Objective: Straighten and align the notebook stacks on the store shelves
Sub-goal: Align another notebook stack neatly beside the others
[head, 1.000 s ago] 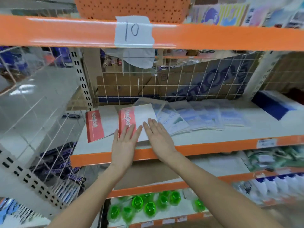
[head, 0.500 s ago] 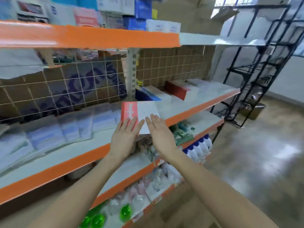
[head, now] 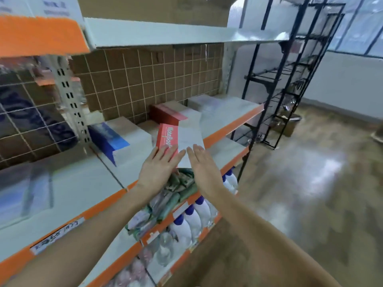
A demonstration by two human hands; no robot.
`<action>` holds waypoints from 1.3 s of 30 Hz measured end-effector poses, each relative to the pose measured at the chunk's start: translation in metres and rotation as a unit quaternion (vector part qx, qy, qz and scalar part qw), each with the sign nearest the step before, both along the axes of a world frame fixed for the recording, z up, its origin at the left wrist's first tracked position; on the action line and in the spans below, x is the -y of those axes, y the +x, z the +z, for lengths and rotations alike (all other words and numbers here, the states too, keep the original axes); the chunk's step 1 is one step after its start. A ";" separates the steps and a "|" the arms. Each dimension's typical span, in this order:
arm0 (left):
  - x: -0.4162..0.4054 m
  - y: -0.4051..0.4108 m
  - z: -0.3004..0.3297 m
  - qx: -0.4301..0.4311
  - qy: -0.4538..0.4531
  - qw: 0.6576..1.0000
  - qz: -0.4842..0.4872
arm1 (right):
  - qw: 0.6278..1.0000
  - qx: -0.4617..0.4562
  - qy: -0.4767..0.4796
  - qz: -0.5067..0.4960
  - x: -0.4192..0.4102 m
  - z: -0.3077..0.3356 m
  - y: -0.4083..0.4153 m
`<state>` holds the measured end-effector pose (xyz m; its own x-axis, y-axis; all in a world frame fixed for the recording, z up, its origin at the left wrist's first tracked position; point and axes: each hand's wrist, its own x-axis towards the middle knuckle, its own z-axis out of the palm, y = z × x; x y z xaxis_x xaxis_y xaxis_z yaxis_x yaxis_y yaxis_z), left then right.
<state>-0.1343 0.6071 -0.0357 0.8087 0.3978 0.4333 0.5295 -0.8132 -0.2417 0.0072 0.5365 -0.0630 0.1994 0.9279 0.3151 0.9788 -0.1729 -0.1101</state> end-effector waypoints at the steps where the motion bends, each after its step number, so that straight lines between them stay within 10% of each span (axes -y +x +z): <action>1: -0.013 0.017 0.000 0.004 0.022 1.000 -0.009 | 1.000 -0.001 -0.003 0.003 -0.011 0.001 0.018; 16: -0.149 0.181 -0.025 -0.002 -0.106 0.973 0.204 | 0.987 0.023 -0.081 0.137 -0.190 0.006 0.200; 28: -0.195 0.221 -0.033 -0.015 -0.225 0.921 0.319 | 0.921 -0.025 -0.229 0.315 -0.296 0.014 0.264; 39: -0.191 0.199 -0.031 0.067 -0.285 0.877 0.381 | 0.918 -0.156 -0.177 0.319 -0.305 0.001 0.279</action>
